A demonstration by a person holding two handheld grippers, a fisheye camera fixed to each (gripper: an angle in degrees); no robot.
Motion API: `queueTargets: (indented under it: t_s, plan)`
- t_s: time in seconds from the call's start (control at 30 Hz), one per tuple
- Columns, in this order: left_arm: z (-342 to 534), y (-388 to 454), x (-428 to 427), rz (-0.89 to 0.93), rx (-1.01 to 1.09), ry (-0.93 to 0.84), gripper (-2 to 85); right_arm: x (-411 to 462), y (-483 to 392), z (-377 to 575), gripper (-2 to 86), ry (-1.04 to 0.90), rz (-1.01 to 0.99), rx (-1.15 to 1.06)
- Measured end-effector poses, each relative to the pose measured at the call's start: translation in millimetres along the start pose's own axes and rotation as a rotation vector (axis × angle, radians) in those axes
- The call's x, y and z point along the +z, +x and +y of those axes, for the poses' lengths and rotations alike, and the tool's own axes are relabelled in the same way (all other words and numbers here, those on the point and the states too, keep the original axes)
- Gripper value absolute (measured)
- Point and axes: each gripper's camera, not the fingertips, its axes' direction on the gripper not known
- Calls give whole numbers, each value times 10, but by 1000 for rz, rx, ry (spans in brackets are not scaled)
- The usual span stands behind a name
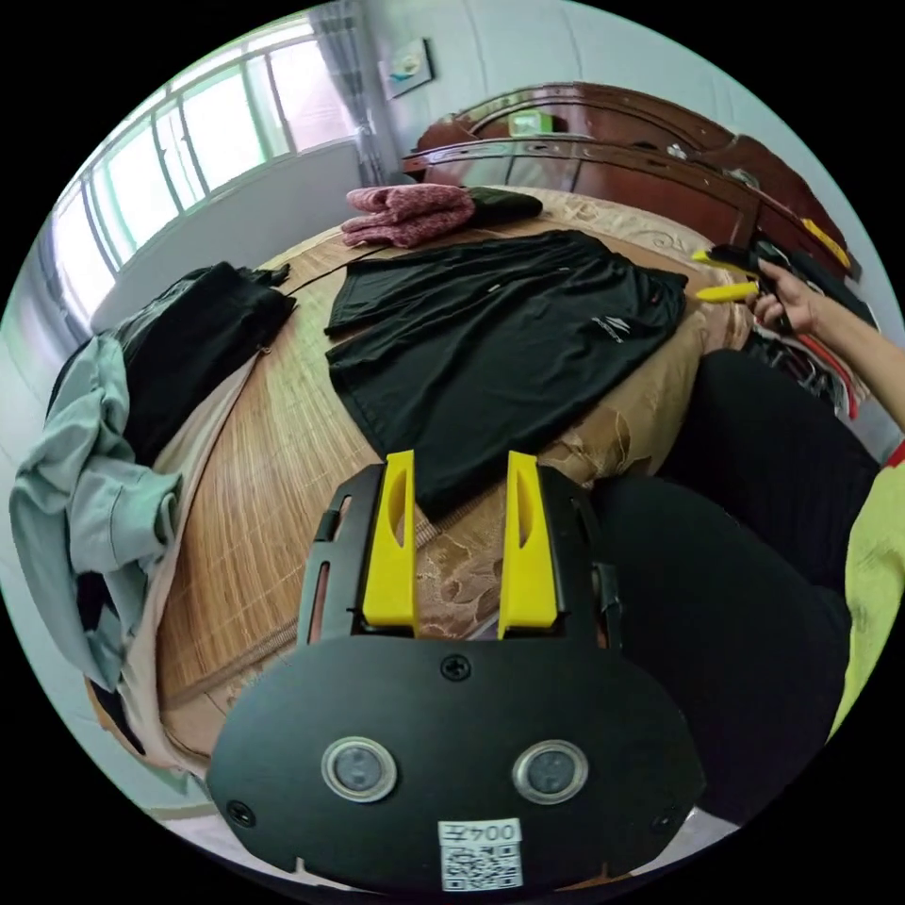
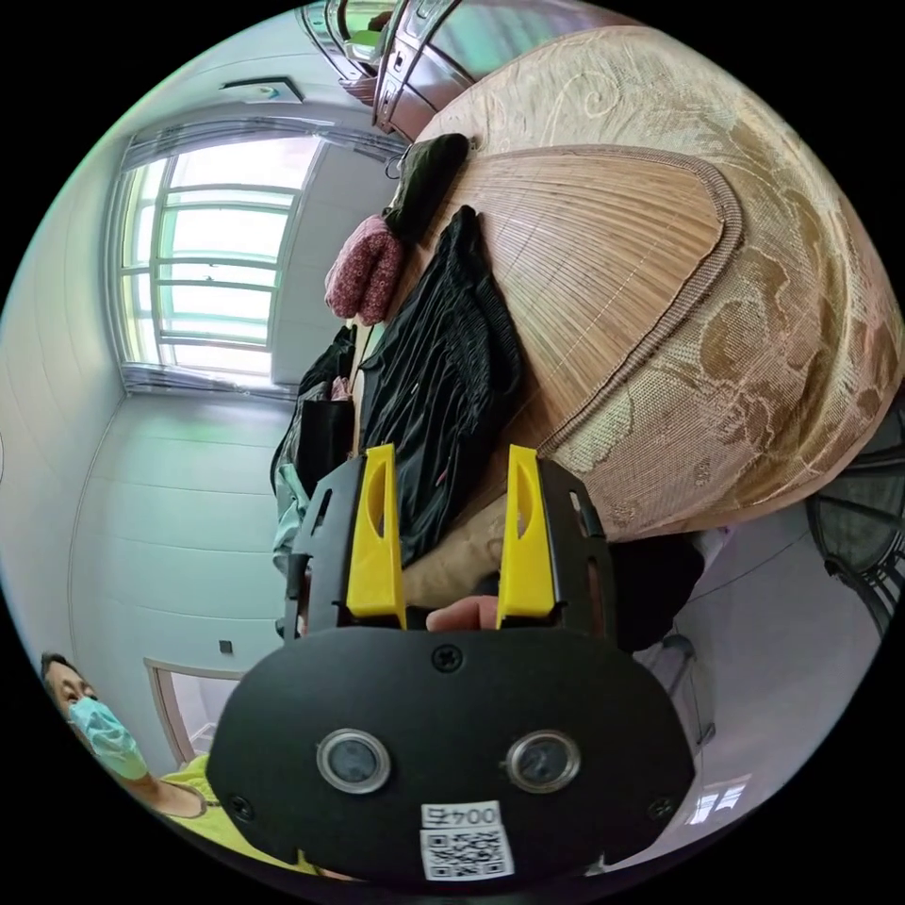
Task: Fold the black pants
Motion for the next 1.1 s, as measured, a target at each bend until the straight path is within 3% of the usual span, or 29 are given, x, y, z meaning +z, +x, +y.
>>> queueTargets:
  t_s: [0.37, 0.7, 0.87, 1.1]
  plan:
    - [228, 164, 264, 26, 231, -73, 136, 465, -55, -31, 161, 30, 26, 47]
    - [454, -42, 391, 136, 184, -95, 137, 710, -34, 198, 51, -51, 117, 64]
    - [535, -52, 411, 159, 189, -96, 131, 560, 82, 490, 55, -8, 123, 81]
    - [622, -29, 419, 139, 190, -86, 115, 500, 78, 1007, 133, 57, -64, -13]
